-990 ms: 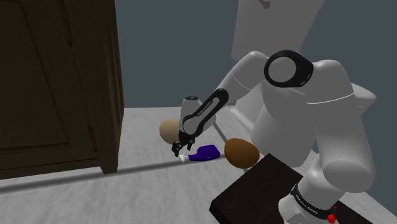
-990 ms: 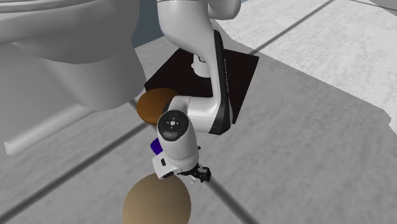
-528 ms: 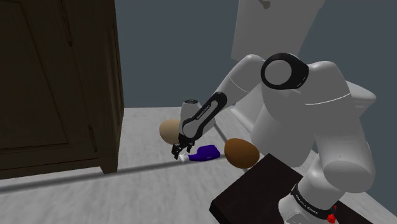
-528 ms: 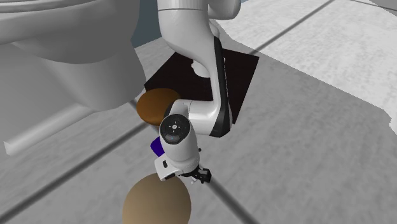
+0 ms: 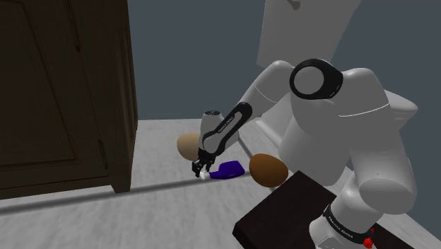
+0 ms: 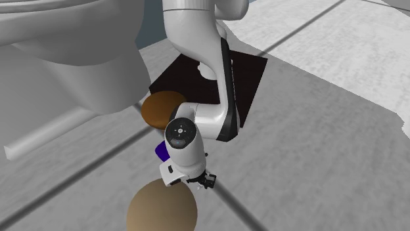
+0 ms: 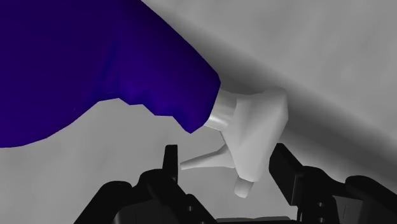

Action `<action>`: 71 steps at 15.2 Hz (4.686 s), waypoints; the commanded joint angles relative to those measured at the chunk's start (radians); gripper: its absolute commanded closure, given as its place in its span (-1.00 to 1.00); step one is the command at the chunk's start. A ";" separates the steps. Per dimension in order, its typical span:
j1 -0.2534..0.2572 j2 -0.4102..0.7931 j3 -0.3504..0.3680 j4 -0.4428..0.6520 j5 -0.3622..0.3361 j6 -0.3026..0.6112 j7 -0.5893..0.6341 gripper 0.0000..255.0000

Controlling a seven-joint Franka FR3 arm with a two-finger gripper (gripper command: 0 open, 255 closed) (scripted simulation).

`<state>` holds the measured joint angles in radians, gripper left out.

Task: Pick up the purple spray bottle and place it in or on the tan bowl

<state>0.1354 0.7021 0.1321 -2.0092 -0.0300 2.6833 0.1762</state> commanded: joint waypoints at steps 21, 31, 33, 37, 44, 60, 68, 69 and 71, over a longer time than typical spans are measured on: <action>-0.022 -0.206 0.027 -0.055 0.025 -0.150 -0.006 1.00; -0.032 -0.313 0.039 -0.058 0.042 -0.254 -0.011 1.00; -0.034 -0.333 0.041 -0.056 0.045 -0.275 -0.012 1.00; -0.015 -0.320 0.014 -0.070 0.061 -0.249 0.130 -1.00; 0.121 -0.238 -0.144 -0.173 0.219 -0.071 0.898 -1.00; 0.119 -0.156 -0.133 -0.156 0.232 -0.005 0.888 1.00; 0.119 -0.156 -0.133 -0.156 0.232 -0.005 0.888 1.00; 0.120 -0.169 -0.134 -0.160 0.231 -0.015 0.890 1.00; 0.122 -0.195 -0.138 -0.167 0.227 -0.034 0.894 1.00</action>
<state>0.2573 0.5182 -0.0037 -2.1761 0.1991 2.6610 1.0693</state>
